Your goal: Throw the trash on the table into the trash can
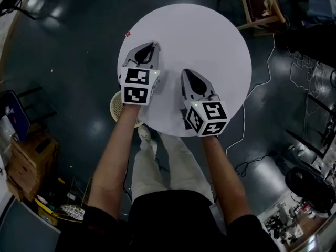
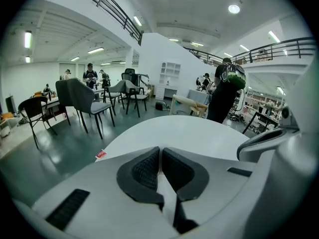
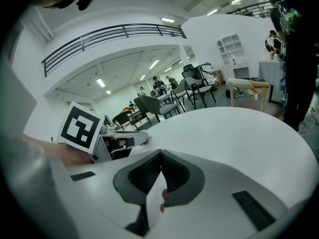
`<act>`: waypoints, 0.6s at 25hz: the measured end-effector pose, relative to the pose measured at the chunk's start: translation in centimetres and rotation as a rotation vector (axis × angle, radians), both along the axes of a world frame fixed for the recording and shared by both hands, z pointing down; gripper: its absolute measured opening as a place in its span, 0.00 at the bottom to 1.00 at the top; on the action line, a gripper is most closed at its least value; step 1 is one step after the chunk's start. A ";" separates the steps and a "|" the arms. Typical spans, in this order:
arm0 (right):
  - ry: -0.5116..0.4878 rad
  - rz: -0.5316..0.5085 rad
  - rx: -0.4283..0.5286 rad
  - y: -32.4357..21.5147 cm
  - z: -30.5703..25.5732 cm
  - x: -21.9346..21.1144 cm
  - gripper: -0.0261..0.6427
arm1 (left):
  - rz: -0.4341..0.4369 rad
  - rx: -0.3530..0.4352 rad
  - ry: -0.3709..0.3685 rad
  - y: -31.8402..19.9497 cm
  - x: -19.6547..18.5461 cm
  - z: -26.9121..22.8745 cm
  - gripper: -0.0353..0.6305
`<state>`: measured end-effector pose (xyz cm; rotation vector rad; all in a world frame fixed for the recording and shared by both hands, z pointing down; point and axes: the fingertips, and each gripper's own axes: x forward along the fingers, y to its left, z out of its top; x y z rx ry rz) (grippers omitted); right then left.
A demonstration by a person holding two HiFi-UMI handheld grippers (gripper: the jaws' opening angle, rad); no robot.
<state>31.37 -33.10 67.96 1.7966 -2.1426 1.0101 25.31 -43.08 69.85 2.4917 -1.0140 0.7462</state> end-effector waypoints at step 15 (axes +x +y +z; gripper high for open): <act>-0.003 -0.050 0.011 1.1 -0.8 -2.2 0.07 | -0.037 -0.008 0.017 2.6 -2.8 -1.2 0.08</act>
